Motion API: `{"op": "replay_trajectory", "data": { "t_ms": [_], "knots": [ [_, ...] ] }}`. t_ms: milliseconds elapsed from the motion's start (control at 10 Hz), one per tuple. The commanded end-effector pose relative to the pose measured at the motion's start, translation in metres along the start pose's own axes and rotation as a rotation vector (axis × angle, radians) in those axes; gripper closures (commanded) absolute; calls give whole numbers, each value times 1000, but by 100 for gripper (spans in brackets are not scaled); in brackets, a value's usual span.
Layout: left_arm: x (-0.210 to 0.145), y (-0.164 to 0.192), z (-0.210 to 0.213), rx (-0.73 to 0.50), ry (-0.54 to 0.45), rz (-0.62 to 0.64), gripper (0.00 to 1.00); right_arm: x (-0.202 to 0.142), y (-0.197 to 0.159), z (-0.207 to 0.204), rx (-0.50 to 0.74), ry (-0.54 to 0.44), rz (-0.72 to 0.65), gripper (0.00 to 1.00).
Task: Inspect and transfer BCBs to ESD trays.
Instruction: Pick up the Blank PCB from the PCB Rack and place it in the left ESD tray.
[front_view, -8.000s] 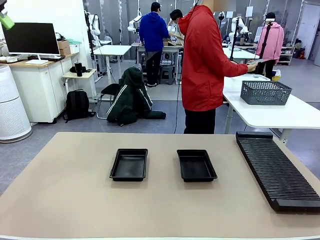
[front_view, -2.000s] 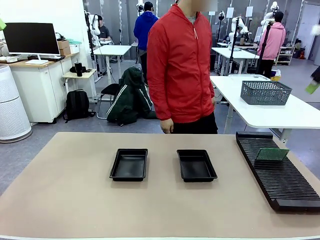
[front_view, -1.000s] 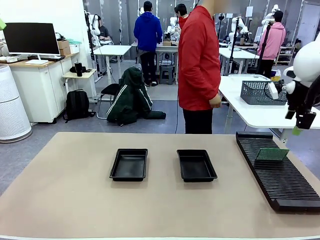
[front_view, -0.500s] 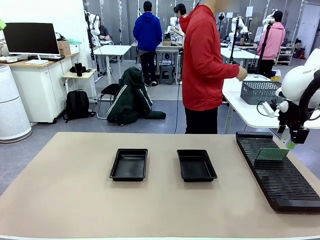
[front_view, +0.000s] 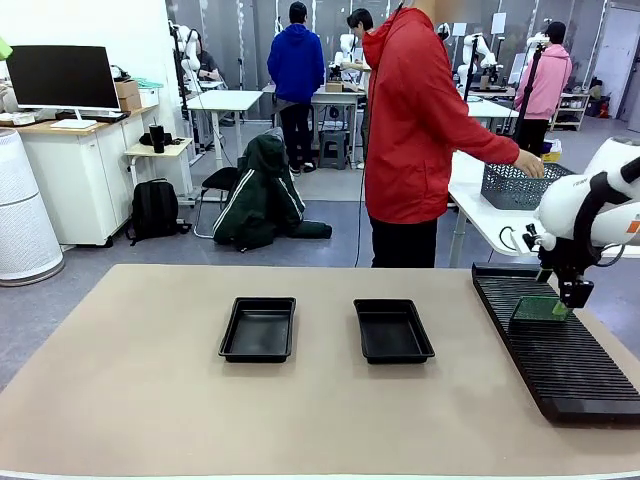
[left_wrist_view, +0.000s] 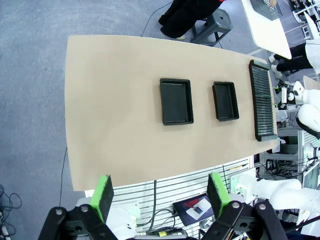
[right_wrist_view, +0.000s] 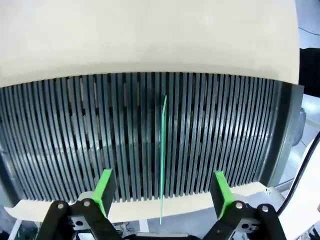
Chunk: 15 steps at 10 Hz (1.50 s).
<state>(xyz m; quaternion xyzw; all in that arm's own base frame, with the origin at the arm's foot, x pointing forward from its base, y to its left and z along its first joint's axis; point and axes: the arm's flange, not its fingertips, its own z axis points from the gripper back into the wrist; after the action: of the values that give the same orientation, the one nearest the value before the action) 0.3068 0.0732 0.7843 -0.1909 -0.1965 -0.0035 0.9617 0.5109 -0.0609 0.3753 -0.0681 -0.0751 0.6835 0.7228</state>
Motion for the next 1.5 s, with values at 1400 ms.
{"op": "replay_trajectory", "data": {
  "t_ms": [1400],
  "knots": [
    [-2,1,0,-1,0,1,0,-7,-5,-9,10,-73,17,8]
  ]
}}
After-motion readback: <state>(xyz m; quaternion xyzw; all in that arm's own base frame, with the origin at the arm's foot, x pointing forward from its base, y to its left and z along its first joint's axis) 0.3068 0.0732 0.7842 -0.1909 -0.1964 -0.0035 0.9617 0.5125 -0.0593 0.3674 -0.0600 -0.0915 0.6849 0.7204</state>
